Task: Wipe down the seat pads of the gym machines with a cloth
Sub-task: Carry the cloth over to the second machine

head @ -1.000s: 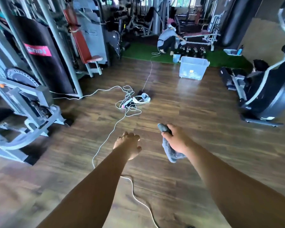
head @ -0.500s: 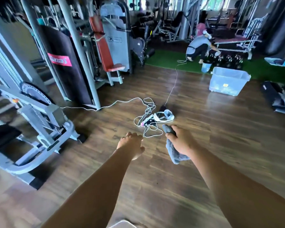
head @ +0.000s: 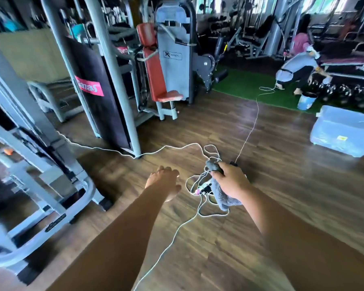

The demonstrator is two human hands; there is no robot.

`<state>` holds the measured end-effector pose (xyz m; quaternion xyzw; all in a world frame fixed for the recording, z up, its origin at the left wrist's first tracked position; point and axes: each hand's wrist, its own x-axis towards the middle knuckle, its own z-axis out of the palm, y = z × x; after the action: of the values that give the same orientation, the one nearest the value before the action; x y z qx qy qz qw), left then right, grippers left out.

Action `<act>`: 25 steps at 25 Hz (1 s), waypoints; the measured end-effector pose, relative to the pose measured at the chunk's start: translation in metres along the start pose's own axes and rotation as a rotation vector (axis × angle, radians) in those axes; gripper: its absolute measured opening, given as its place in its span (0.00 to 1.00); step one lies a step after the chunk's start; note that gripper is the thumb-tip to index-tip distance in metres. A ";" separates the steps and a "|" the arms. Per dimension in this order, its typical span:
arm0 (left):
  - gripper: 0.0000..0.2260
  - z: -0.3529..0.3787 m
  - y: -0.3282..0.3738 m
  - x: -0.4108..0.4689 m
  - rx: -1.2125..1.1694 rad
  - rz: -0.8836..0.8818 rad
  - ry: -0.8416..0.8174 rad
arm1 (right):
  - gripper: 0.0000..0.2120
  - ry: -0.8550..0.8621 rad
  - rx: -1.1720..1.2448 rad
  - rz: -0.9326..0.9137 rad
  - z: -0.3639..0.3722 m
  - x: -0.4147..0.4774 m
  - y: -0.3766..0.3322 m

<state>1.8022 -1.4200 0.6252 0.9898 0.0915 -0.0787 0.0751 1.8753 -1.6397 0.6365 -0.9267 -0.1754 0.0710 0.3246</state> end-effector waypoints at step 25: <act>0.24 -0.127 -0.177 0.764 0.074 0.155 -0.096 | 0.08 0.073 0.100 0.169 0.032 0.762 -0.011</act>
<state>2.5282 -1.0978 0.5963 0.9911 0.0081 -0.1235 0.0487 2.5718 -1.3305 0.6044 -0.9229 -0.0808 0.0730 0.3694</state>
